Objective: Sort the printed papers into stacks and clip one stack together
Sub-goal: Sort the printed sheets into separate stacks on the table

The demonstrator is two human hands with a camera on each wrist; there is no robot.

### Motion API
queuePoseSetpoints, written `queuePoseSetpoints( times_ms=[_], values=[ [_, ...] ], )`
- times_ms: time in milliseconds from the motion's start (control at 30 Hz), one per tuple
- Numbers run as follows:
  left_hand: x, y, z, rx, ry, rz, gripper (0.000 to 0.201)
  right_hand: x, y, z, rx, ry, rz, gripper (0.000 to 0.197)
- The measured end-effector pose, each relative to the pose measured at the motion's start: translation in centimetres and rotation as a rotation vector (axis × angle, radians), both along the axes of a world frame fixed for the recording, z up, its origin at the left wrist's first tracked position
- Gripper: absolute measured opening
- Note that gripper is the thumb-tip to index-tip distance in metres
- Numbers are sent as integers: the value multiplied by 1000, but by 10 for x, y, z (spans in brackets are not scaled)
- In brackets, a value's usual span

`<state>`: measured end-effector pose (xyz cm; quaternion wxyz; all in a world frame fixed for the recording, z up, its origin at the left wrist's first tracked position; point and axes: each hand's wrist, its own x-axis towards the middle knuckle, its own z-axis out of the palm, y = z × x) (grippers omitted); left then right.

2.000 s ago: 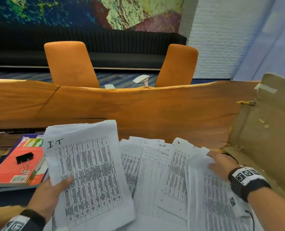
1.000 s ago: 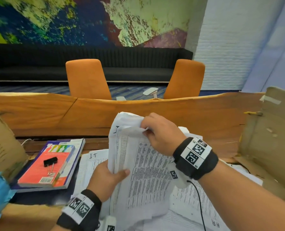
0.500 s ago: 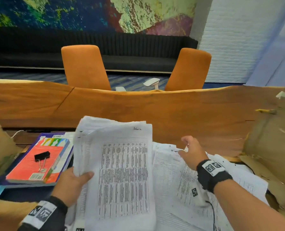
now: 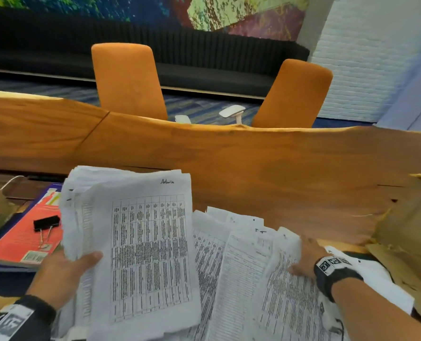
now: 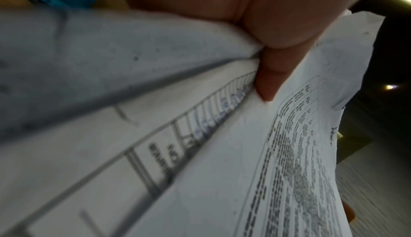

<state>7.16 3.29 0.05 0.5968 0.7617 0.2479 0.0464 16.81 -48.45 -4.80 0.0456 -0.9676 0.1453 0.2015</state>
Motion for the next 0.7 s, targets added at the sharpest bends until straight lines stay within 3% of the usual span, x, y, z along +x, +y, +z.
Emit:
queuePoseSetpoints(
  times_ms=[200, 233, 333, 367, 533, 633, 700],
  values=[
    [2, -4, 0, -32, -24, 7, 31, -9, 4, 8, -63, -18, 92, 105],
    [1, -4, -1, -36, -29, 13, 31, -12, 7, 12, -66, -26, 107, 93],
    [-4, -2, 2, -44, -34, 40, 31, -20, 14, 29, -32, -118, 123, 19],
    [-6, -2, 5, -54, -32, 46, 31, -24, 18, 38, 11, -119, 121, 9],
    [-18, 6, 15, -72, -32, 73, 24, -34, 48, 65, 269, -121, 156, 10],
    [-26, 9, 15, -95, -26, 99, 24, -32, 76, 50, 336, -146, 117, 6],
    [-31, 9, 17, -98, -14, 114, 27, -34, 91, 32, 366, -75, 77, 24]
  ],
)
